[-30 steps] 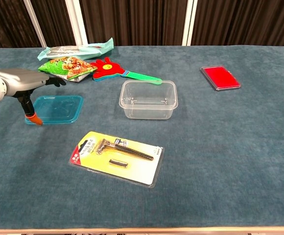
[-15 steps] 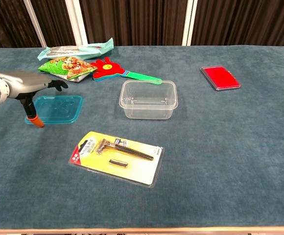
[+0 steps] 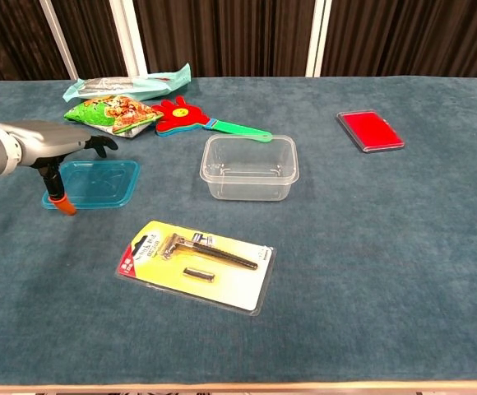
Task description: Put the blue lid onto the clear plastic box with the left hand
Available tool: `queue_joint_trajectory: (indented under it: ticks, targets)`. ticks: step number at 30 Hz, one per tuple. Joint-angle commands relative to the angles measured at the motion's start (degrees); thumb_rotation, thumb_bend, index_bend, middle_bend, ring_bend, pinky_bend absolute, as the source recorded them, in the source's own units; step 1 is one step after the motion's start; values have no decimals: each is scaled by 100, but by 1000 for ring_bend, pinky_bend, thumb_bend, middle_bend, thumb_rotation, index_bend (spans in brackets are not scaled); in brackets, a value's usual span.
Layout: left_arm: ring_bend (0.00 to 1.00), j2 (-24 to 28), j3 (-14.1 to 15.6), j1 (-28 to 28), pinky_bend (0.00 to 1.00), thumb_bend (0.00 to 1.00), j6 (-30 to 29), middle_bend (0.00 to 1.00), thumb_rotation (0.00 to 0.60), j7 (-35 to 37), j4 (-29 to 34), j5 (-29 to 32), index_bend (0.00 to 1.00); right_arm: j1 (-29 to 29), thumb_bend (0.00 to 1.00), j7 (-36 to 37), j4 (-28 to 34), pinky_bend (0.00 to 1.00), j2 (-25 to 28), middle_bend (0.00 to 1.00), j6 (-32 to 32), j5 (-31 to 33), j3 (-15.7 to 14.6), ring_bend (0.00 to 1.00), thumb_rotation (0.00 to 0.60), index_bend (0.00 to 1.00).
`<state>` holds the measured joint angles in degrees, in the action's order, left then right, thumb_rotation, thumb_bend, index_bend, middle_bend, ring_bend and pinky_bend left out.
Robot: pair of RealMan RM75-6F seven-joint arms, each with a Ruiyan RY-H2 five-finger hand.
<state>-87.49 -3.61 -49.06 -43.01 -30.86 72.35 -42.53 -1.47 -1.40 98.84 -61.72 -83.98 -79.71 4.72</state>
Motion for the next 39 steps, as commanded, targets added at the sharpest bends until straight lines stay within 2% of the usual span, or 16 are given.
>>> queue_joint_trajectory:
  ticks: [1, 24, 32, 39]
  targets:
    - [0, -21, -1, -14, 0, 57, 15, 128, 600, 3, -51, 35, 0, 2, 336, 7, 3, 0, -2, 14, 1, 6, 0, 0, 600, 0]
    - [0, -100, 103, -160, 0, 65, 138, 142, 600, -176, -265, 405, 0, 16, 336, 31, 2, 0, 1, 14, 10, 30, -1, 0, 600, 0]
    - [5, -104, 116, -193, 0, 95, 174, 222, 600, -142, -265, 415, 8, 14, 336, 21, 45, 0, 8, 14, 6, 75, 28, 0, 600, 0]
    - [33, 33, 28, -181, 0, 176, 117, 297, 600, -10, -68, 490, 19, 30, 336, 48, 25, 0, 0, 14, -10, 40, 6, 0, 600, 0]
